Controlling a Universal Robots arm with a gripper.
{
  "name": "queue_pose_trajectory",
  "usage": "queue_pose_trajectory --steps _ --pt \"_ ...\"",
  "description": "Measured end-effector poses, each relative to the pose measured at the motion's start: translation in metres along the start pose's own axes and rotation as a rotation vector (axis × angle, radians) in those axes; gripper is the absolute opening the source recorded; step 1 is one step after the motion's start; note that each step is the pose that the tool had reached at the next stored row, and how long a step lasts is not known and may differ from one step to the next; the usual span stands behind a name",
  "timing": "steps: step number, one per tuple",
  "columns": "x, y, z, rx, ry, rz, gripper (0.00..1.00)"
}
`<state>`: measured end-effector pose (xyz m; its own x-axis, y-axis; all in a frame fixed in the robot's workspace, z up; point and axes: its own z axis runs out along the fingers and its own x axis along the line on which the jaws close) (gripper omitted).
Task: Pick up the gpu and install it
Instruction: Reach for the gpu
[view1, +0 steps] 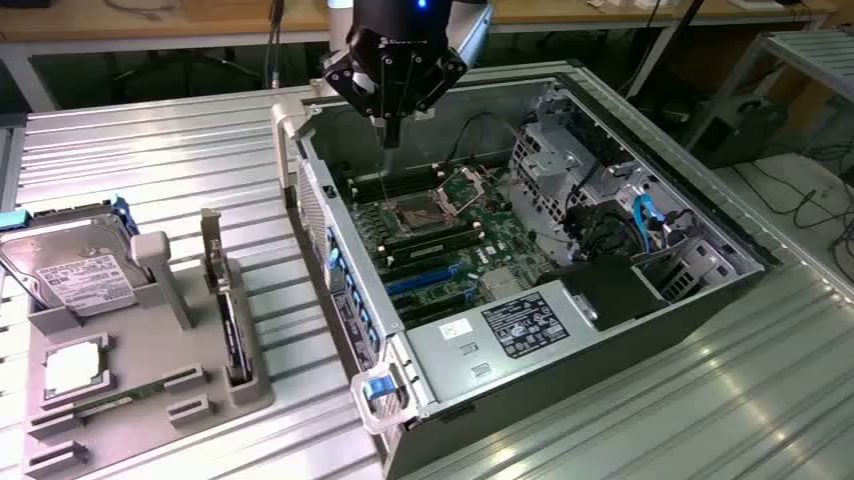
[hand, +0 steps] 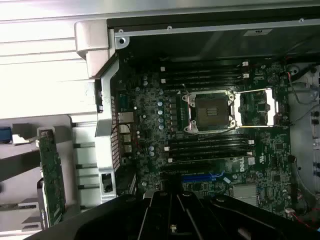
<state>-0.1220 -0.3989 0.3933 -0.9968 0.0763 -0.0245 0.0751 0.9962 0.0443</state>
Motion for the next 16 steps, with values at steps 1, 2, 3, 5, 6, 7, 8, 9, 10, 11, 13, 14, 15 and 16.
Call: queue_pose_trajectory --steps 1,2,3,5,6,7,8,9,10,11,13,14,15,16 --pt "0.0 0.0 0.0 0.0 0.0 0.0 0.11" --pt "0.001 0.0 -0.0001 0.0001 0.0 0.0 0.11" --pt "0.002 -0.0001 0.0 -0.0001 0.0 0.0 0.11" --pt "0.004 -0.0003 -0.0001 0.0001 0.0 0.0 0.11" --pt "0.005 -0.0004 -0.0002 0.0 0.0 -0.001 0.11" --pt "0.007 -0.0005 -0.0002 0.0 0.0 -0.001 0.11" --pt "0.009 -0.0007 -0.0003 0.0 0.0001 -0.001 0.11" --pt "0.013 -0.001 -0.0004 -0.0001 0.0001 -0.001 0.11" --pt "0.015 -0.0011 -0.0004 -0.0001 0.0001 -0.002 0.11" --pt "0.017 -0.0013 -0.0005 0.0 0.0001 -0.002 0.11" --pt "0.021 -0.0016 -0.0006 0.0 0.0002 -0.003 0.11" --pt "0.023 -0.0018 -0.0007 0.0 0.0002 -0.004 0.11" --pt "0.024 -0.002 -0.0007 -0.0002 0.0002 -0.005 0.11" --pt "0.026 -0.0023 -0.0007 -0.0001 0.0003 -0.006 0.11"
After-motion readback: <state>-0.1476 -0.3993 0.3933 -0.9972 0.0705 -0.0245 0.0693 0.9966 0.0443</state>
